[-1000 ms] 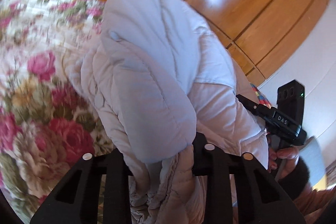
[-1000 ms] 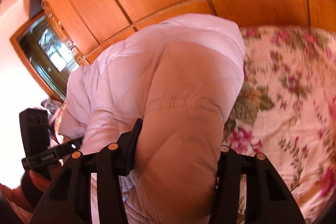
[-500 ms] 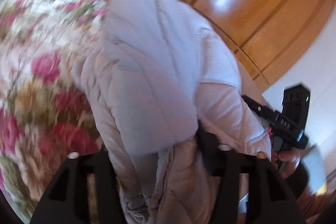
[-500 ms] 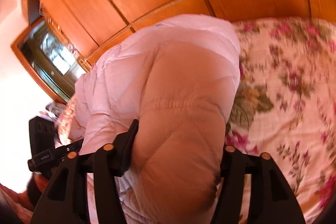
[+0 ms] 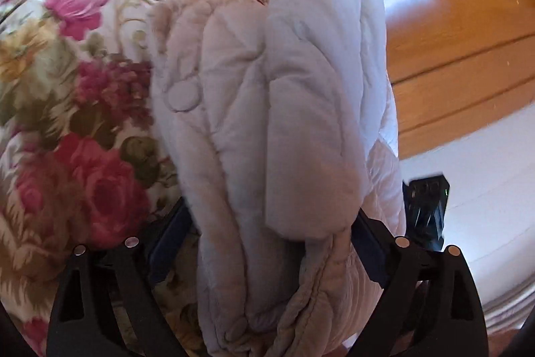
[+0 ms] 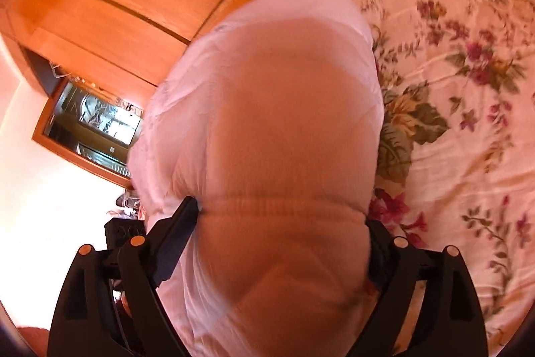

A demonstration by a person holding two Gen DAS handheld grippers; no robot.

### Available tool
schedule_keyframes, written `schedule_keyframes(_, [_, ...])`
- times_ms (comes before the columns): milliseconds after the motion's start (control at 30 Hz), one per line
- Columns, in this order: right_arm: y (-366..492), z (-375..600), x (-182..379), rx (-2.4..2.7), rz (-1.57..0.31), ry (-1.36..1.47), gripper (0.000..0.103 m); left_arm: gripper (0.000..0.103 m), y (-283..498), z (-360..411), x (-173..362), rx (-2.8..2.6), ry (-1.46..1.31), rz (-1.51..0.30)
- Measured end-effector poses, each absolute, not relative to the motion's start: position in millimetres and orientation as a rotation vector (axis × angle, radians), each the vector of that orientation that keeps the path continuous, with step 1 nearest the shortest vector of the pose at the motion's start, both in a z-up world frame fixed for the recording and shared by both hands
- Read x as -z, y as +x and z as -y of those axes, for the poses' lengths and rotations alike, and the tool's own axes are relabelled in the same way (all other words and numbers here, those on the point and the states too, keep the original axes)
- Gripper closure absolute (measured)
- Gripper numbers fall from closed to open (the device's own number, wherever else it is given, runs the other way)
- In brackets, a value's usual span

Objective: Fold small clothes

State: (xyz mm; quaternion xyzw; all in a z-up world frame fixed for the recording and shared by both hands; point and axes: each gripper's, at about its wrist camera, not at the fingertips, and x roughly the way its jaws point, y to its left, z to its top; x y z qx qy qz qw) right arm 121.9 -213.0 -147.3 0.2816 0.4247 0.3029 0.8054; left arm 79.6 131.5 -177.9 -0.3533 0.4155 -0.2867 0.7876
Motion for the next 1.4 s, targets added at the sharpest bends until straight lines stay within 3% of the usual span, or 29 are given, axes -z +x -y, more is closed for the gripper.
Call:
schedule_keyframes(67, [122.2,208.0,145.9,-0.627,-0.896,0.576,0.020,0.024,83.1,-120.8,175.6,0.675,-0.719,-0.915])
schedule_keyframes(167, [111.8,198.3,135.2,-0.596,-0.857,0.491,0.038,0.045,87.4,-120.7,181.4,0.701,-0.777,-0.905])
schedule_keyframes(267, [98.6,187.2,119.2,-0.573,-0.798,0.368,0.049,0.059,83.7,-121.5,178.5,0.680,-0.755,-0.873])
schedule_keyframes(367, [90.0,178.0,105.6,-0.567,-0.731,0.301,0.054,0.071,77.3,-110.3,161.6,0.659,-0.650,-0.832])
schedule_keyframes(467, [84.0,163.5,91.1,-0.546,-0.655,0.214,0.056,0.077,72.7,-105.0,142.3,0.659,-0.594,-0.776])
schedule_keyframes(733, [112.0,165.7,67.1,-0.494,-0.478,0.156,0.056,0.078,100.3,-90.1,102.5,0.644,-0.462,-0.675])
schedule_keyframes(1000, [177.6,174.2,67.1,-0.409,-0.341,0.067,0.056,0.078,175.7,-75.7,73.0,0.606,-0.362,-0.586])
schedule_keyframes(1100, [205.6,180.6,85.8,-0.357,-0.396,0.052,0.055,0.078,207.7,-65.7,76.9,0.567,-0.328,-0.588])
schedule_keyframes(1200, [233.8,204.3,106.1,-0.317,-0.500,0.146,0.047,0.076,231.8,-55.8,92.8,0.538,-0.333,-0.640])
schedule_keyframes(1267, [240.0,214.5,118.9,-0.297,-0.540,0.205,0.040,0.069,249.8,-55.0,109.3,0.528,-0.352,-0.678])
schedule_keyframes(1400, [236.6,213.4,132.6,-0.266,-0.524,0.158,0.039,0.055,267.9,-58.4,132.4,0.524,-0.418,-0.742])
